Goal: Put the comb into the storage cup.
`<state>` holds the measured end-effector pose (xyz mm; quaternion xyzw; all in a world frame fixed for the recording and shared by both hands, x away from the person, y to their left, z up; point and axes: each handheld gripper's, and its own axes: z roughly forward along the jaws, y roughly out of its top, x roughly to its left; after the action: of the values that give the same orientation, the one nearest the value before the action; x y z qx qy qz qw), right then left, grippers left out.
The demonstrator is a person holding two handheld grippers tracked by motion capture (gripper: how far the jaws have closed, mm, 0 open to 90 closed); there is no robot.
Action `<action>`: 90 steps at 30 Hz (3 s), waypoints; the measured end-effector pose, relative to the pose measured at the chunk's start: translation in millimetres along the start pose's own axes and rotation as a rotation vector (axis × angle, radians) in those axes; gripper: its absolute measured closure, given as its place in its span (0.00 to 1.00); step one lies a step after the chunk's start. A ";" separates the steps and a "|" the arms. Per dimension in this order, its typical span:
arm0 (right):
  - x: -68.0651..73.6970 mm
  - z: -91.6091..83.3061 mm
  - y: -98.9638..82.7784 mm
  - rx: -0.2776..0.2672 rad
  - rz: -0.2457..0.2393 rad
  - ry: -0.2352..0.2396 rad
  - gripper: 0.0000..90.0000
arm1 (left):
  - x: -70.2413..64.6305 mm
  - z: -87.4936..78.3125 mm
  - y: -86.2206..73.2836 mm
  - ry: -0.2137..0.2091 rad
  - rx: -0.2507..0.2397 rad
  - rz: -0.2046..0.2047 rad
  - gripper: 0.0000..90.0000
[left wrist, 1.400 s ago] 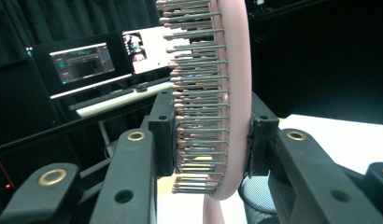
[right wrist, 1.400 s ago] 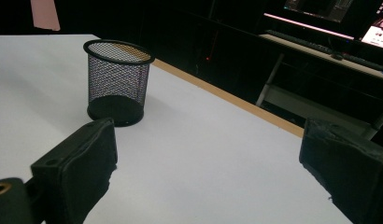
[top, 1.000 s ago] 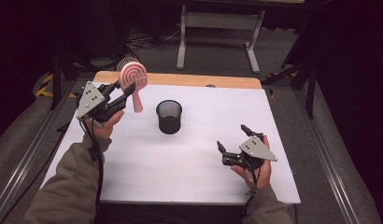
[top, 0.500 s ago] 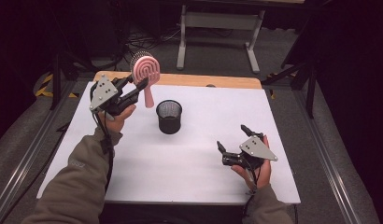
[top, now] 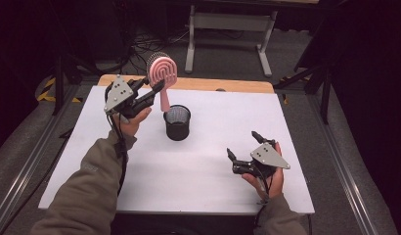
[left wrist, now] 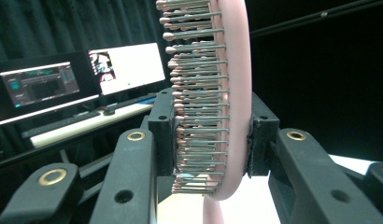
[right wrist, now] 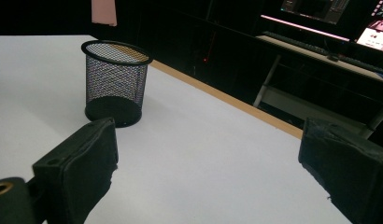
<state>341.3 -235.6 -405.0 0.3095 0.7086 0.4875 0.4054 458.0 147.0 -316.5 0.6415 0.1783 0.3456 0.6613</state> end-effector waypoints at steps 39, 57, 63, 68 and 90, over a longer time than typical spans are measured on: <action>1.4 1.5 -4.2 0.033 -0.010 0.032 0.07 | -20.5 30.1 -58.1 -0.063 0.119 -0.083 0.71; 1.1 3.5 -6.5 0.055 -0.014 0.029 0.08 | -19.7 27.2 -75.8 -0.055 0.173 -0.103 0.71; 2.0 3.9 -6.7 0.058 -0.017 0.029 0.08 | -19.4 26.8 -79.1 -0.040 0.184 -0.102 0.71; 2.5 4.5 -6.9 0.060 -0.019 0.035 0.08 | -20.1 26.1 -82.2 -0.049 0.198 -0.091 0.71; 2.2 5.4 -8.3 0.072 -0.015 0.047 0.08 | -23.5 27.4 -81.2 -0.083 0.207 -0.081 0.69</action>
<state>344.6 -234.2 -414.5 0.3071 0.7375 0.4657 0.3807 478.7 116.0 -397.2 0.7124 0.2113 0.2715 0.6116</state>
